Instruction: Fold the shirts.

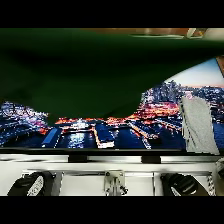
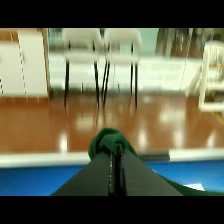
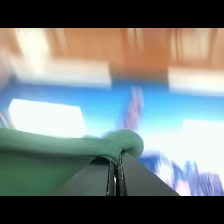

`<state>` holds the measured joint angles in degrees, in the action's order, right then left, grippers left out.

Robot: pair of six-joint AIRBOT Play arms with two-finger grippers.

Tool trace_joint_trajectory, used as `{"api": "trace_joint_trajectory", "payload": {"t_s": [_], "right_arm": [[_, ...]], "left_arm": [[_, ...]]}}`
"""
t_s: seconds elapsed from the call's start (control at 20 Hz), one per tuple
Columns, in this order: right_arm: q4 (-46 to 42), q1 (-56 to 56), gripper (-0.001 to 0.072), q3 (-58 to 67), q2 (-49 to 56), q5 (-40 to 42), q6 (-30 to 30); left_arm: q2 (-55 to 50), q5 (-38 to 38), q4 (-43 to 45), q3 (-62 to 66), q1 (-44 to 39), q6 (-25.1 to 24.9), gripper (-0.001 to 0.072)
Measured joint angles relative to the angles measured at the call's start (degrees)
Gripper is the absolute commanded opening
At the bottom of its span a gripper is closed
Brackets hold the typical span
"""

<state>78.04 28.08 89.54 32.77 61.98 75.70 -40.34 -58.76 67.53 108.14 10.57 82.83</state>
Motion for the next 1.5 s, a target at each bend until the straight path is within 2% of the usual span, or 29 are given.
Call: {"api": "trace_joint_trajectory", "payload": {"t_s": [0.2,0.4,0.6,0.75,0.95,1.2,1.5], "right_arm": [[0.37,-0.15,0.0079,2.08,-3.26,-2.97,-0.98],[-3.89,-0.17,0.0079,2.64,-0.59,0.61,-1.16],[-10.67,-0.20,0.0080,2.80,8.44,10.10,-1.20],[-15.65,-0.20,0.0080,2.82,19.37,13.09,-1.40],[-20.44,-0.22,0.0080,2.82,35.91,7.93,-3.17],[-21.66,-0.94,0.0079,2.82,52.09,1.36,-11.37],[-10.38,-7.17,0.0079,2.82,60.83,-3.30,-16.00]], "left_arm": [[3.91,-0.35,0.04,3.26,0.63,1.70,0.0034],[4.46,-4.02,2.73,2.23,0.81,2.29,0.0034],[3.32,-7.91,4.76,-6.62,0.83,1.92,0.0034],[0.66,-8.26,5.55,-16.98,0.83,-0.44,0.0034],[-6.54,-4.61,6.21,-28.11,0.85,-2.51,0.0034],[-20.13,0.28,4.72,-32.57,0.85,-3.37,0.0034],[-33.48,2.25,-3.19,-33.53,0.26,-3.63,0.0036]]}}
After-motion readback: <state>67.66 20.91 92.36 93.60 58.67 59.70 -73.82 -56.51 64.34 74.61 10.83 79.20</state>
